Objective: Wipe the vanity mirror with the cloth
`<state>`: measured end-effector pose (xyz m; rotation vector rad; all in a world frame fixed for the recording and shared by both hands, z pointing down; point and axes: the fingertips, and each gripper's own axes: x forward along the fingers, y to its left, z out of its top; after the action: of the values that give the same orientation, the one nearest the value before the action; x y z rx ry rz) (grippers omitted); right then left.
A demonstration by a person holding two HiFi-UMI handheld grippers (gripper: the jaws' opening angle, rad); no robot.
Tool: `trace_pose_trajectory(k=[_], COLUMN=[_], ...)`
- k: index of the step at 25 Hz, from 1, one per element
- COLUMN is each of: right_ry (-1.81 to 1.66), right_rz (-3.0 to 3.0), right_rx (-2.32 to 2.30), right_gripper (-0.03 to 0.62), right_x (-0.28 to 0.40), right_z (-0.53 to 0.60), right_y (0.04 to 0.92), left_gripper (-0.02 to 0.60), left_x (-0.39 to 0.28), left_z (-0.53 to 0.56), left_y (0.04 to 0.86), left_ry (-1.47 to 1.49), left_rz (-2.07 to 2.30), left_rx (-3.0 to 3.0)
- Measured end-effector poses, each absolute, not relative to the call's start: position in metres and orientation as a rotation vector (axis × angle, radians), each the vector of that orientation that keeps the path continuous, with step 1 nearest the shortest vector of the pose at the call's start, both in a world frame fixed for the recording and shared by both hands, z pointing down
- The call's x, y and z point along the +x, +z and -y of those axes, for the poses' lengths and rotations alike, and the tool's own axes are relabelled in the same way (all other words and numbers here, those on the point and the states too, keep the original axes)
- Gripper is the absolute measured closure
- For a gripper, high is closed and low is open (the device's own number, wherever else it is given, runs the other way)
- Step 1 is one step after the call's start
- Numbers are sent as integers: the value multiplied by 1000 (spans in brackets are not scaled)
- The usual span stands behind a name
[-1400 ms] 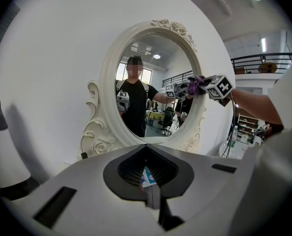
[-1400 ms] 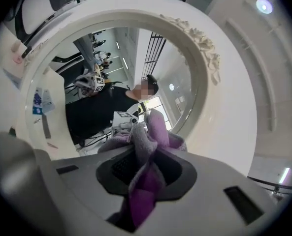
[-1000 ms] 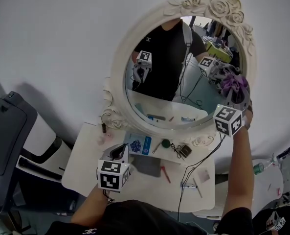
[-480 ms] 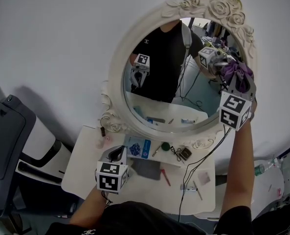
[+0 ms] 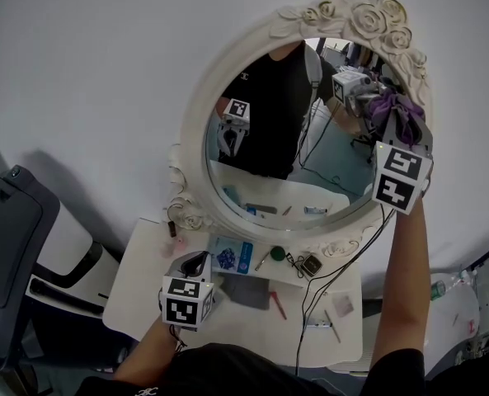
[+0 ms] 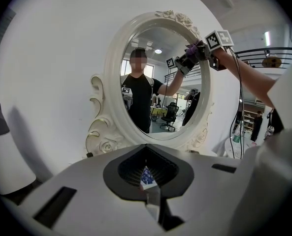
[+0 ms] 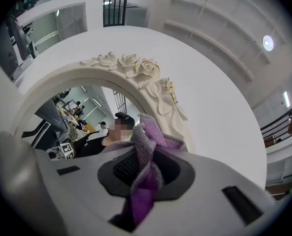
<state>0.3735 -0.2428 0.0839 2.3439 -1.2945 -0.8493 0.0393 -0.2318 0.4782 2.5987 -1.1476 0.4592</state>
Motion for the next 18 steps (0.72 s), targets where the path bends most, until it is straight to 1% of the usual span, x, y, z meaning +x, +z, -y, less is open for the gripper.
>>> trace_pose_trajectory(k=[18], right_ry=[-968], right_rz=[1540], right_rx=[2296], right_gripper=[542], right_x=[312], right_z=[269], right_y=[36], left_gripper=[575], left_x=[10], left_z=[240], left_y=[479], left_ry=[457], left_rz=[1225], left_rx=[2552])
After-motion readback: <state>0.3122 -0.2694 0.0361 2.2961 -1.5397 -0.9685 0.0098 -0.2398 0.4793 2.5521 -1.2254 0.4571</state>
